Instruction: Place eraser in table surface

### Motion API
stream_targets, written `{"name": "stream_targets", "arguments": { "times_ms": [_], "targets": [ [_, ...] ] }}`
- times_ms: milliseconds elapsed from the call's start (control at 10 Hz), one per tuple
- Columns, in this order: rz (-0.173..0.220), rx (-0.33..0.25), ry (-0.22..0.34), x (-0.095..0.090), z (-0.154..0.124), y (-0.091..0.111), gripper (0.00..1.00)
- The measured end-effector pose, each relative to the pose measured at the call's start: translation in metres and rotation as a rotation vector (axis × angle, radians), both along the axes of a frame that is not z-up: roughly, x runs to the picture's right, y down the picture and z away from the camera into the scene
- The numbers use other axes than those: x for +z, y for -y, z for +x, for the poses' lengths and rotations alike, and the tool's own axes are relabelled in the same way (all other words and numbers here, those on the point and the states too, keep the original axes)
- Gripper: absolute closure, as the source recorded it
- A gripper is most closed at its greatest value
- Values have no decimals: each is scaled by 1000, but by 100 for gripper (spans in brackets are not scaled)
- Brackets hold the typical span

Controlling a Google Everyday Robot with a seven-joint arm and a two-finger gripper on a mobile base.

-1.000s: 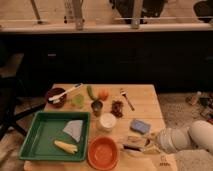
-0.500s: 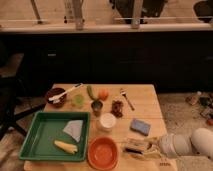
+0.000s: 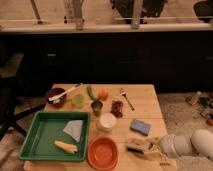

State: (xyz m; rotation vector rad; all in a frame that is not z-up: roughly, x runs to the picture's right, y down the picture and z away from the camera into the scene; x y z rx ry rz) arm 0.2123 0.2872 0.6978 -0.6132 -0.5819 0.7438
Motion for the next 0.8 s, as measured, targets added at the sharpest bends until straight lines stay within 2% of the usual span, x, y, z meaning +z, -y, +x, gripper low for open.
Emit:
{"name": "stream_targets", "arguments": {
  "times_ms": [200,800],
  "targets": [
    [-6,15,-3,3,4,-1,96],
    [-8,15,-2,4,3,-1,96]
  ]
}}
